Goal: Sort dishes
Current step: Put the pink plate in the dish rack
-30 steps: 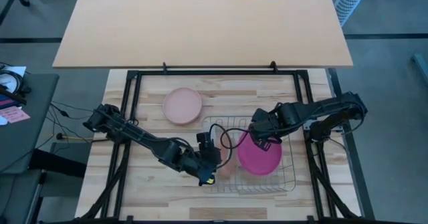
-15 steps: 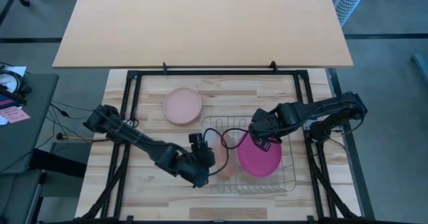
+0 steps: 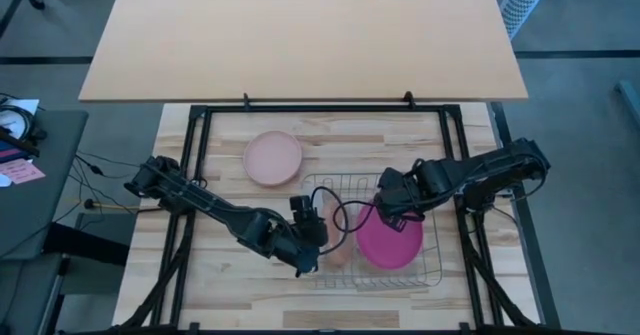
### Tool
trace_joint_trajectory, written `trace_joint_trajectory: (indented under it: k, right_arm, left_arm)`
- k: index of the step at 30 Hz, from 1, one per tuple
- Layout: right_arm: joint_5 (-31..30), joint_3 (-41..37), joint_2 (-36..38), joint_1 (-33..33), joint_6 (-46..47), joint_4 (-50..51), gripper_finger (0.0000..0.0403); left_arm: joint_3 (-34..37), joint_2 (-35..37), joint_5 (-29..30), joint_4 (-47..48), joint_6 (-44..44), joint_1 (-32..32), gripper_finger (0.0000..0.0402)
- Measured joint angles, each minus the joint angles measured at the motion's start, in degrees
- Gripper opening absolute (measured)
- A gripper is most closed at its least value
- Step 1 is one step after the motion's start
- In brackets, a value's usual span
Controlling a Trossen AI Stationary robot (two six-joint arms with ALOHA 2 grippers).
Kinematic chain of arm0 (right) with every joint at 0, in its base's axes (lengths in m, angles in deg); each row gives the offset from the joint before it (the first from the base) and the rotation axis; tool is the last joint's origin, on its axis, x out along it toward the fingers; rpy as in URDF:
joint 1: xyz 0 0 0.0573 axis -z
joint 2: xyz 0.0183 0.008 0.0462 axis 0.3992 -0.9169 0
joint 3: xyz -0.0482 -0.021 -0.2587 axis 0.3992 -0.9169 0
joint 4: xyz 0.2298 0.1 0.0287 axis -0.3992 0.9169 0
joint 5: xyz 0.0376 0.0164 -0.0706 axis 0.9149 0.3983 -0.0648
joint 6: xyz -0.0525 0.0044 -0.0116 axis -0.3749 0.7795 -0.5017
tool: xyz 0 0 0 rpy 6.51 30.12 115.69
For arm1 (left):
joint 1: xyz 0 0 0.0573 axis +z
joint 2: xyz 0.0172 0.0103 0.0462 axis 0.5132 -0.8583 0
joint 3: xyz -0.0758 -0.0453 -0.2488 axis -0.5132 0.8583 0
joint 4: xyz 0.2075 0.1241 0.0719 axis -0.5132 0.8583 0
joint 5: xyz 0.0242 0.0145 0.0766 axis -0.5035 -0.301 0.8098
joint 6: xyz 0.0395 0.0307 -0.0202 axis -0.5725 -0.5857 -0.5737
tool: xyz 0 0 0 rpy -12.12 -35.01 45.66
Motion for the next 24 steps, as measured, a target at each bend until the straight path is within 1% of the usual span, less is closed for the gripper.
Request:
trace_joint_trajectory:
  k: [5,9,12,16,19,24]
  right_arm:
    - [-0.45,-0.02,0.00,0.05,1.49,0.01,0.0000]
    - [-0.96,0.00,0.00,-0.29,1.03,0.05,0.0000]
    - [-1.90,0.00,0.00,-0.39,-0.16,0.03,0.0000]
    - [-2.67,-0.02,0.55,1.07,-2.31,0.03,0.0000]
    - [-3.02,-0.02,1.53,2.27,-4.32,-0.03,0.0000]
    - [-4.42,0.00,3.99,3.50,-5.95,-0.04,0.0000]
  left_arm:
    - [0.02,0.00,0.04,-5.62,-4.31,0.01,0.0182]
    - [0.02,0.00,-0.42,-13.21,-10.26,0.01,0.0182]
    - [0.00,-1.09,-3.56,-19.61,-14.41,0.27,0.0182]
    - [0.00,-4.11,-6.64,-24.71,-18.11,0.28,0.0182]
    - [-0.83,-6.43,-6.88,-25.90,-21.02,0.28,0.0182]
    - [-5.78,-10.62,-6.54,-25.61,-20.75,0.32,0.0182]
